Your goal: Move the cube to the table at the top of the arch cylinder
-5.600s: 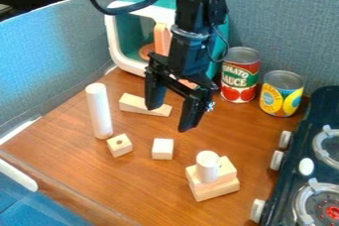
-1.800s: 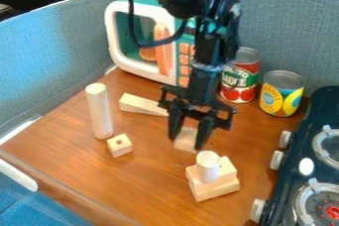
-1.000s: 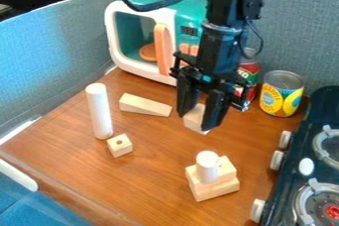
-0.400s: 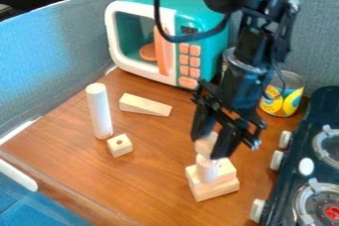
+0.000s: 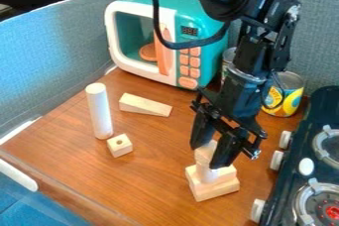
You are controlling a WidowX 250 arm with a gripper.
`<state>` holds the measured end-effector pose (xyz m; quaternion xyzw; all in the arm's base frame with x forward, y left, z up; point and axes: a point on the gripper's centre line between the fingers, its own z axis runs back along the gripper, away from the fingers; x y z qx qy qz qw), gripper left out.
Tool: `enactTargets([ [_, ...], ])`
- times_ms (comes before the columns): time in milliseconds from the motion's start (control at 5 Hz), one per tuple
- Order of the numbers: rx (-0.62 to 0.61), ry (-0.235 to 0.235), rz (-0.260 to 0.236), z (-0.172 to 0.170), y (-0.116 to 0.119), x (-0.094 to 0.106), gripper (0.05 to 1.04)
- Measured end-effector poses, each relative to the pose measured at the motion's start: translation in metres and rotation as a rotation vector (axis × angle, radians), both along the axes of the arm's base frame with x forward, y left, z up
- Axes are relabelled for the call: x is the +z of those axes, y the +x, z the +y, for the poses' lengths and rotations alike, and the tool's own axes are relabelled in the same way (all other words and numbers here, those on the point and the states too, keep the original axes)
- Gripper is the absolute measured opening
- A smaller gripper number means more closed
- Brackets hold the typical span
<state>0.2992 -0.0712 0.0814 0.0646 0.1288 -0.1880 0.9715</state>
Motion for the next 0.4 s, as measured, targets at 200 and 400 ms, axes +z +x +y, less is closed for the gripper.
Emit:
enactTargets([
  [200,0.033,-0.008,-0.017,0.0085,0.0044,-0.0015,0.533],
  [400,0.044,-0.006,-0.021,0.0126,0.0059,-0.0012,0.533],
])
